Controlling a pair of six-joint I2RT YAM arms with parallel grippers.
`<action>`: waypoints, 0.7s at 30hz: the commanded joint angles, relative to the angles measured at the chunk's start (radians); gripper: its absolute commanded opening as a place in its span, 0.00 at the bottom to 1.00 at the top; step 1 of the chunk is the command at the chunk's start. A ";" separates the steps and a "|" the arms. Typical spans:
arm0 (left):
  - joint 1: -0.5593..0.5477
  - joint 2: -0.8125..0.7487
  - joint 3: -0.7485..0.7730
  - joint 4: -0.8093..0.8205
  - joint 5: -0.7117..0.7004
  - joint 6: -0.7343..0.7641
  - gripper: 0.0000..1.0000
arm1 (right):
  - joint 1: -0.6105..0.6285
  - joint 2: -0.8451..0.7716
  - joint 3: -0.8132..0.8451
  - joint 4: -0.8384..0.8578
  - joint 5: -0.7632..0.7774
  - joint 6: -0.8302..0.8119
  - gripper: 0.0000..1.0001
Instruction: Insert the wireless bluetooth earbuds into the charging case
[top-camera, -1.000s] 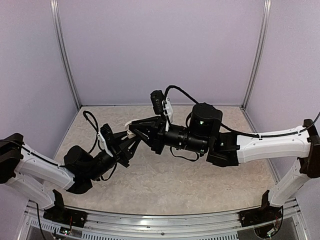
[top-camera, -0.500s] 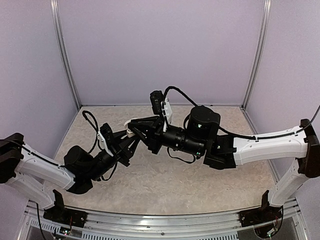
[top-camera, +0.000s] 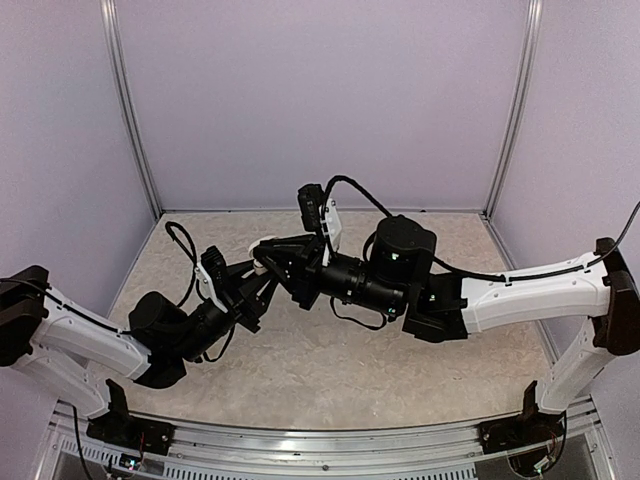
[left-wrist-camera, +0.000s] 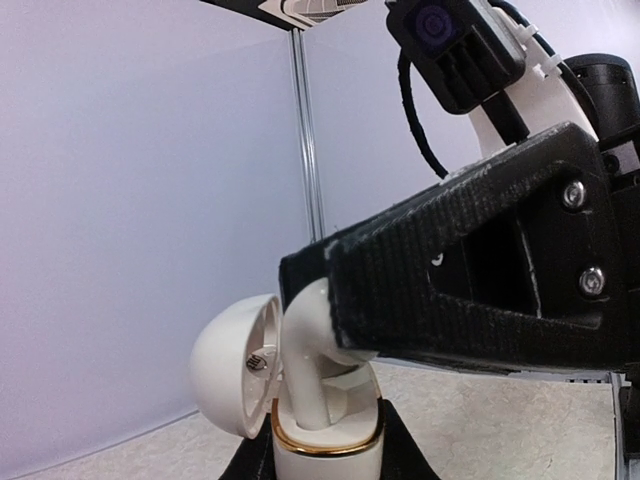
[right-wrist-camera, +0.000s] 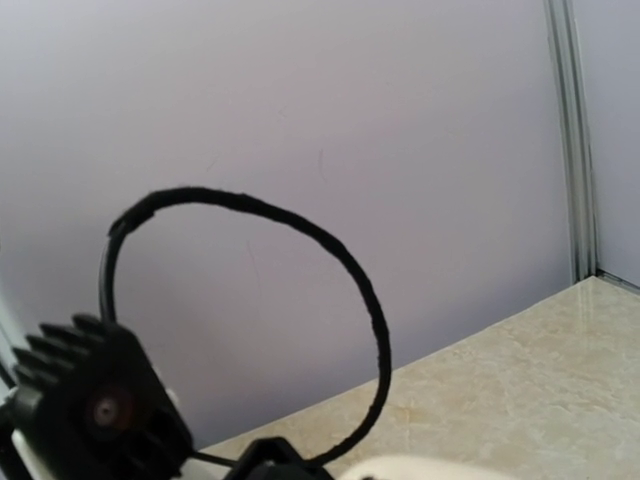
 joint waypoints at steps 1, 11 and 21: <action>-0.009 -0.004 0.028 0.054 0.008 0.020 0.06 | 0.009 0.023 -0.006 -0.040 0.031 0.028 0.15; -0.007 -0.012 0.028 0.056 0.007 0.021 0.06 | 0.009 0.031 -0.005 -0.080 0.027 0.045 0.19; -0.008 -0.010 0.028 0.052 0.013 0.017 0.06 | 0.009 0.029 0.004 -0.114 0.016 0.026 0.24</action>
